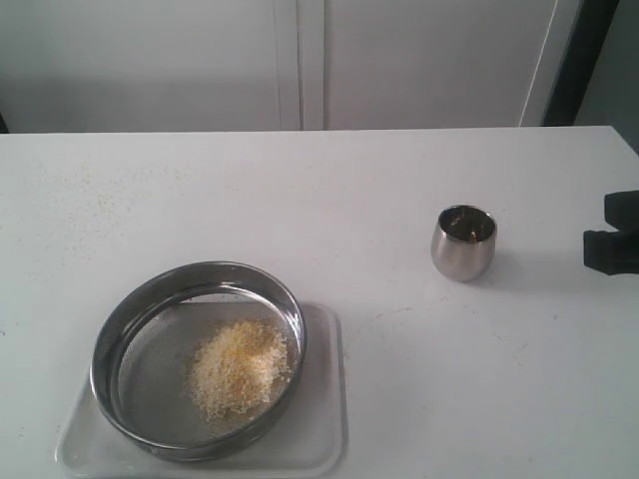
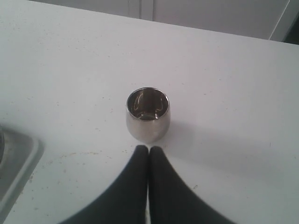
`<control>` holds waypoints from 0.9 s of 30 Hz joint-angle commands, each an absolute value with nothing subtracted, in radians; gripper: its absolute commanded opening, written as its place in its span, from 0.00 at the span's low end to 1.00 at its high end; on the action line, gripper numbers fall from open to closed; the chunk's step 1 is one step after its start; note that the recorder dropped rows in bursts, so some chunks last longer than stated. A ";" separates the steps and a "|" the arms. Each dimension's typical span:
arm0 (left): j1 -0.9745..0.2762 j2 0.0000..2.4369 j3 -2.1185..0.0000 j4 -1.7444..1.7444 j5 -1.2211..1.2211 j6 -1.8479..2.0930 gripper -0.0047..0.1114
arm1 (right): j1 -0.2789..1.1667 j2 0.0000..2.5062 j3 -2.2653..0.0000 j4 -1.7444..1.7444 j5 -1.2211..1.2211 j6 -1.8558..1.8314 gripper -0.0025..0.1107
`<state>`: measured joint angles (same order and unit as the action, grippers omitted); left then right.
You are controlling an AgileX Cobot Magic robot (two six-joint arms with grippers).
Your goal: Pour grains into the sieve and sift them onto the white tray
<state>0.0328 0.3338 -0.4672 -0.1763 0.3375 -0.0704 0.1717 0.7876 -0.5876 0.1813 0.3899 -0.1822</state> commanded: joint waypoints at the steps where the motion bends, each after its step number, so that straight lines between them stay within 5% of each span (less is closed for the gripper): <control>1: 0.027 0.498 -0.604 -0.169 0.486 0.068 0.04 | 0.168 0.781 -0.585 0.186 0.397 -0.179 0.02; 23: -0.038 1.135 -0.951 -0.318 0.858 0.270 0.04 | 0.169 0.734 -0.580 0.214 0.399 -0.179 0.02; 27: -0.086 1.209 -0.958 -0.320 0.844 0.268 0.16 | 0.169 0.734 -0.580 0.228 0.399 -0.179 0.02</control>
<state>-0.0614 1.1717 -0.9512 -0.3010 0.8376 0.2642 0.1717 0.7396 -0.5867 0.2149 0.4018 -0.1822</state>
